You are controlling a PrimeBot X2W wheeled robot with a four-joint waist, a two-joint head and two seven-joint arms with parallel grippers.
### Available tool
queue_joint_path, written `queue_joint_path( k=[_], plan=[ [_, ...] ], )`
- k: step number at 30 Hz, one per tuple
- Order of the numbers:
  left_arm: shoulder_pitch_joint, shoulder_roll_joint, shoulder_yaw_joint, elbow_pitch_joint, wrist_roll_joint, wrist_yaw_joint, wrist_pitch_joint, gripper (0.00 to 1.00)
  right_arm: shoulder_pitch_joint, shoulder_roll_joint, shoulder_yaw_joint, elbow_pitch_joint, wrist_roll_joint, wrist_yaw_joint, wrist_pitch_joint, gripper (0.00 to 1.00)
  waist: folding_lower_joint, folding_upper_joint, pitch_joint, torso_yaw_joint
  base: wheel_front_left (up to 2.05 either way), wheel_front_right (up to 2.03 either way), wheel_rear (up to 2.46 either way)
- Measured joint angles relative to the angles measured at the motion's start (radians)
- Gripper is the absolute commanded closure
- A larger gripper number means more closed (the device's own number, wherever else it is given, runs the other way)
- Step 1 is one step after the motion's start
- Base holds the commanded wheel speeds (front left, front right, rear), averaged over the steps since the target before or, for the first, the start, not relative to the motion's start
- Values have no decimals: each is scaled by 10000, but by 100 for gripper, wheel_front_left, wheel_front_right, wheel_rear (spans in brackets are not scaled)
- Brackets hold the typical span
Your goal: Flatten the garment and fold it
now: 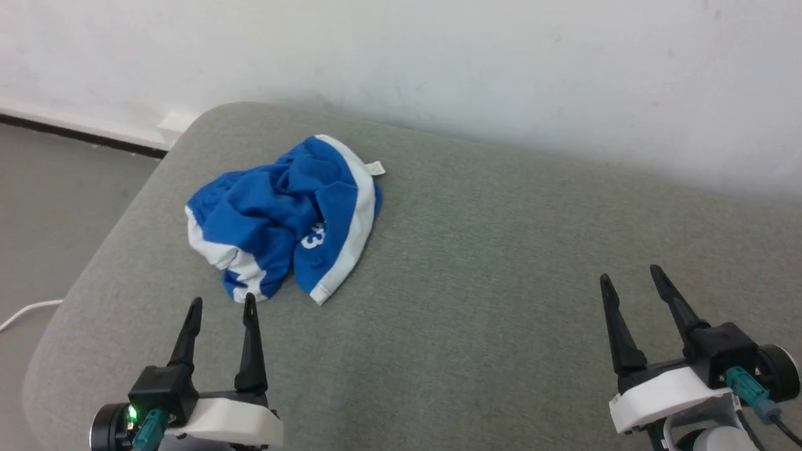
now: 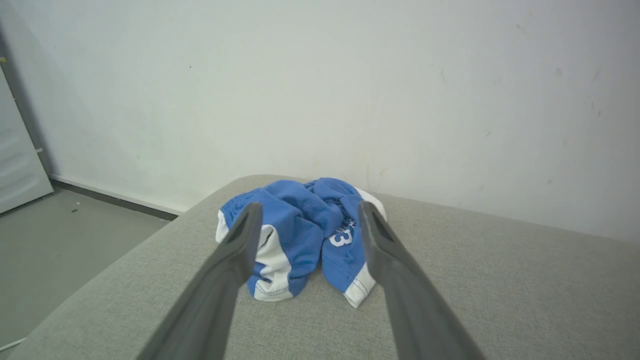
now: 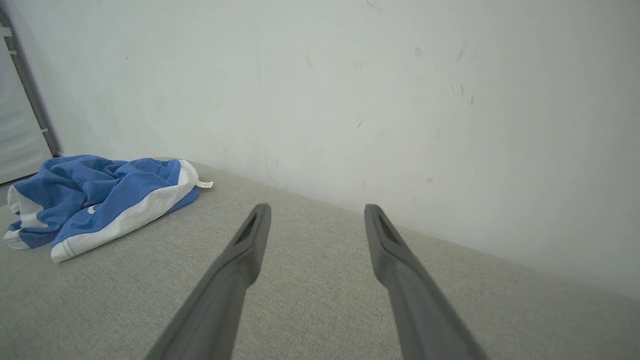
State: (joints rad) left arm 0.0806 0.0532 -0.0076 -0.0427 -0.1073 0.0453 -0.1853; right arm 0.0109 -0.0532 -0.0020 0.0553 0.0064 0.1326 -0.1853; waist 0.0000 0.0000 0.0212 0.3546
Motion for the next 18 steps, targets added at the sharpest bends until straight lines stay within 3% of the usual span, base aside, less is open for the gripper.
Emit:
queue_joint_path(
  k=[18],
  plan=[
    [158, 0, -48, -25, -163, 98, -360, 0, -31, 2, 353, 433, -35, 0, -366, 0, 0, 0, 79, 1636, 0, 0, 0]
  ],
)
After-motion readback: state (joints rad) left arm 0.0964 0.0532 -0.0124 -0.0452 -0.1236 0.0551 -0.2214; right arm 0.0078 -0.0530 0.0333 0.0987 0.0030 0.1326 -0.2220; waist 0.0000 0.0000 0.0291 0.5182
